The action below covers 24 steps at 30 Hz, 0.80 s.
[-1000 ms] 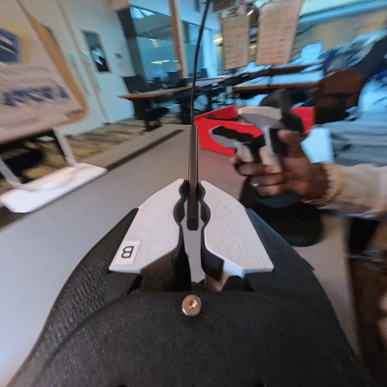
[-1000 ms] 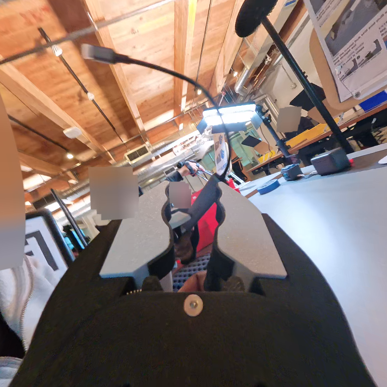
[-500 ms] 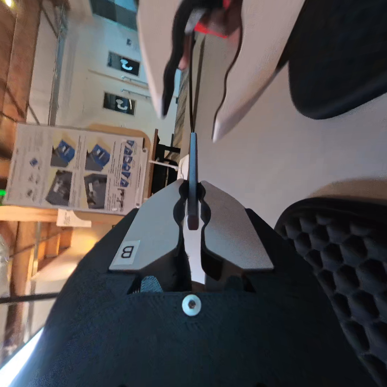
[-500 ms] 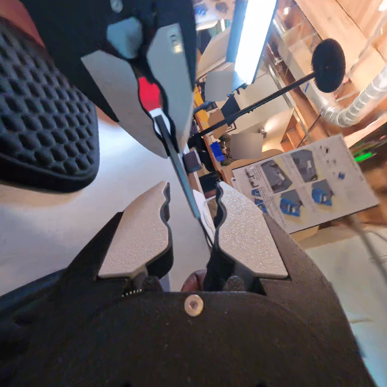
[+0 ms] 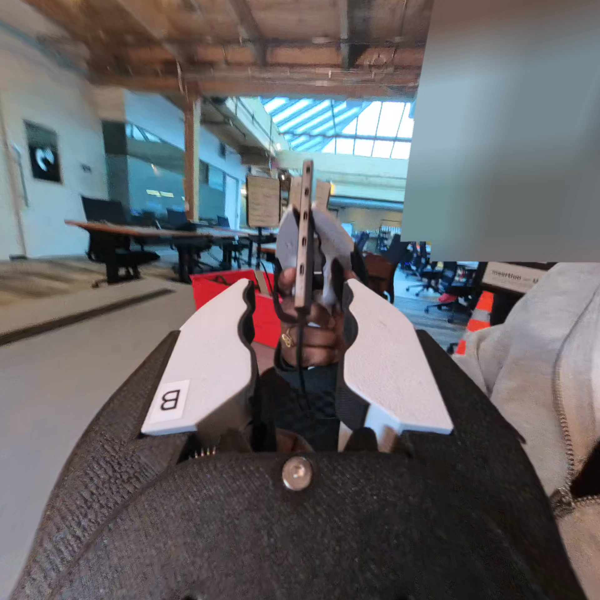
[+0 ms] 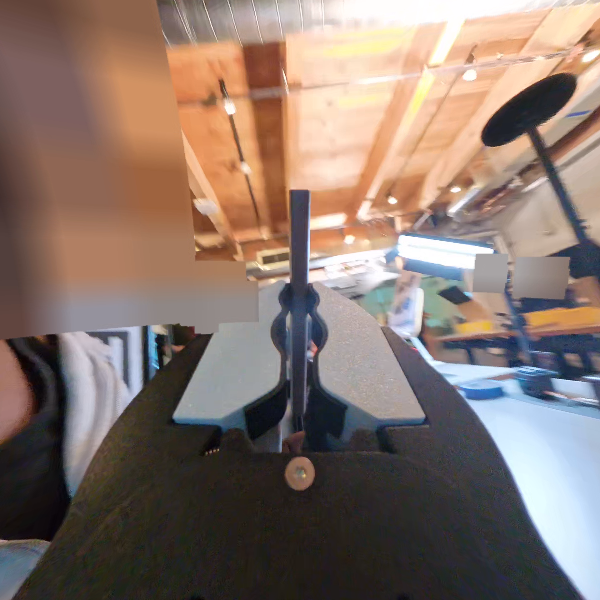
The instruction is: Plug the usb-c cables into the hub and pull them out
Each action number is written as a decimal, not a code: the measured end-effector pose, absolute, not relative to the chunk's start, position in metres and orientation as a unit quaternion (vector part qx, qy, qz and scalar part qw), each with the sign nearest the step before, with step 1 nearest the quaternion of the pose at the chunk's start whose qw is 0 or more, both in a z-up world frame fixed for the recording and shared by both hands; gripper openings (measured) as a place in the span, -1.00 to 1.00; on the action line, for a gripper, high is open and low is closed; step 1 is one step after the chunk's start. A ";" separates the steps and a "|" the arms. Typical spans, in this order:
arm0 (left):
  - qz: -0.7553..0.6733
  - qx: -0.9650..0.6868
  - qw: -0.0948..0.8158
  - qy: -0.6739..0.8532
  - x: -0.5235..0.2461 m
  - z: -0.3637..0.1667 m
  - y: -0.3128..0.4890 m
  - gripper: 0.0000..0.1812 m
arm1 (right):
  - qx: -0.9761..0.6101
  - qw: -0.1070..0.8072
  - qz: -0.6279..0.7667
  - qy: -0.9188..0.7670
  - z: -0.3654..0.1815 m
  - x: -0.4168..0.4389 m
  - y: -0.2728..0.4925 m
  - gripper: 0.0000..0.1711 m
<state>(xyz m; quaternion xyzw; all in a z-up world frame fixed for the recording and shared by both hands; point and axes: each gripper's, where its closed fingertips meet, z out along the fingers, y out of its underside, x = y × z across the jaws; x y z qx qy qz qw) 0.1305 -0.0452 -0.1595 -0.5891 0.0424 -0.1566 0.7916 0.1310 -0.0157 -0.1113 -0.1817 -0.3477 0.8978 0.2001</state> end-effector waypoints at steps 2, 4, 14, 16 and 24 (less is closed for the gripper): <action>-0.131 -0.614 0.776 0.058 0.141 -0.173 -0.031 -0.51 | -0.169 0.181 0.904 -0.347 -0.117 0.133 -0.024 -0.89; -0.071 -0.621 0.775 0.093 0.148 -0.179 -0.028 -0.85 | -0.147 0.190 0.894 -0.378 -0.123 0.137 -0.038 -0.88; 0.256 -0.645 0.646 0.319 0.127 -0.169 -0.087 -0.88 | -0.040 0.377 0.655 -0.654 -0.141 0.166 -0.048 -0.54; 0.274 -0.650 0.622 0.340 0.127 -0.173 -0.091 -0.88 | -0.028 0.432 0.588 -0.683 -0.147 0.166 -0.054 -0.55; 0.229 -0.668 0.604 0.369 0.136 -0.188 -0.095 -0.88 | -0.007 0.440 0.541 -0.717 -0.158 0.171 -0.066 -0.86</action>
